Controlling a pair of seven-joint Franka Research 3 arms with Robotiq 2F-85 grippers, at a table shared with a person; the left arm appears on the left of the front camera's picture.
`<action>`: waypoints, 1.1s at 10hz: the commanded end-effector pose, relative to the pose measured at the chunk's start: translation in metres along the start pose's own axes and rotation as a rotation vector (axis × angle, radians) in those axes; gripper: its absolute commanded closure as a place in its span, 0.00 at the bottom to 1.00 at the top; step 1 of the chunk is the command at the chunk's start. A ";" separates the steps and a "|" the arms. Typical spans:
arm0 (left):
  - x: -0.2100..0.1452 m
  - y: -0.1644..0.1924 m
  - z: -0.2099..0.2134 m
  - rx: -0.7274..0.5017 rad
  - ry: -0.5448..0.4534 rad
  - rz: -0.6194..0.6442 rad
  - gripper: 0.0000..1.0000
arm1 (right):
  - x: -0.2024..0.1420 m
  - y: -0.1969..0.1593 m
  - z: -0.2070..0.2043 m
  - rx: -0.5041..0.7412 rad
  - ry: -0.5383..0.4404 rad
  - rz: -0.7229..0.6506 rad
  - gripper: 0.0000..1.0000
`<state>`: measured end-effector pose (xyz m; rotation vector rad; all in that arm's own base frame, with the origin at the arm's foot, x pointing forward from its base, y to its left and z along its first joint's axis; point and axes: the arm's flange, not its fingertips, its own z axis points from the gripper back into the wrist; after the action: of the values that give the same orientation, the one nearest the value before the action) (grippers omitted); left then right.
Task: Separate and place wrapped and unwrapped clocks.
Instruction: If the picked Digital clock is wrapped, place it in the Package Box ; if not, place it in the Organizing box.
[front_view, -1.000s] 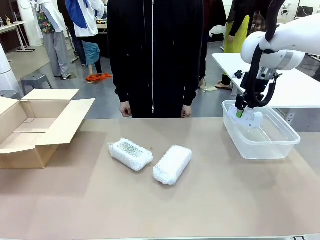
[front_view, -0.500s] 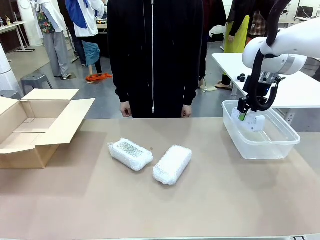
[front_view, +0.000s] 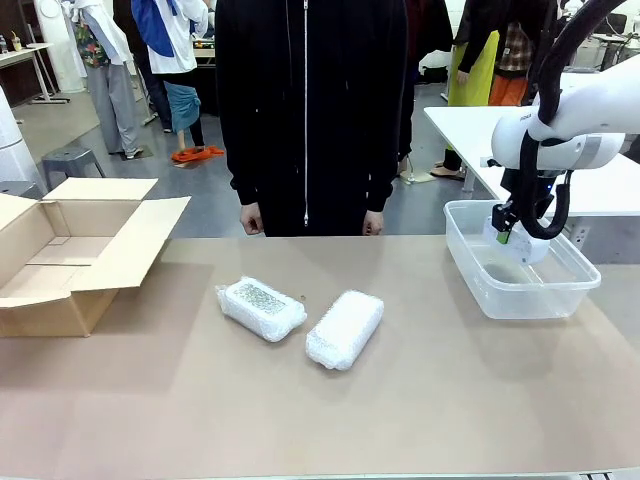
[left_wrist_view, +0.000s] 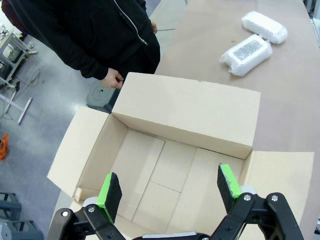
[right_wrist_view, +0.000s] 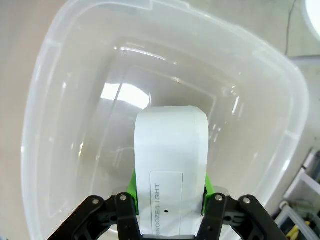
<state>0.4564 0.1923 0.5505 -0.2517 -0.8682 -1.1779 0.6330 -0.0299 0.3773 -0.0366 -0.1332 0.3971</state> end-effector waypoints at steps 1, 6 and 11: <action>0.001 0.001 0.000 0.003 -0.026 -0.005 0.00 | -0.004 0.016 0.001 0.025 -0.020 0.001 0.49; 0.001 0.001 0.000 0.003 -0.026 -0.005 0.00 | -0.001 0.023 0.003 0.065 -0.049 0.041 0.49; 0.001 0.001 0.000 0.003 -0.026 -0.005 0.00 | 0.002 0.025 0.005 0.073 -0.001 0.058 0.00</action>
<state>0.4564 0.1922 0.5505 -0.2518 -0.8681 -1.1781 0.6264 -0.0055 0.3768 0.0247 -0.1258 0.4403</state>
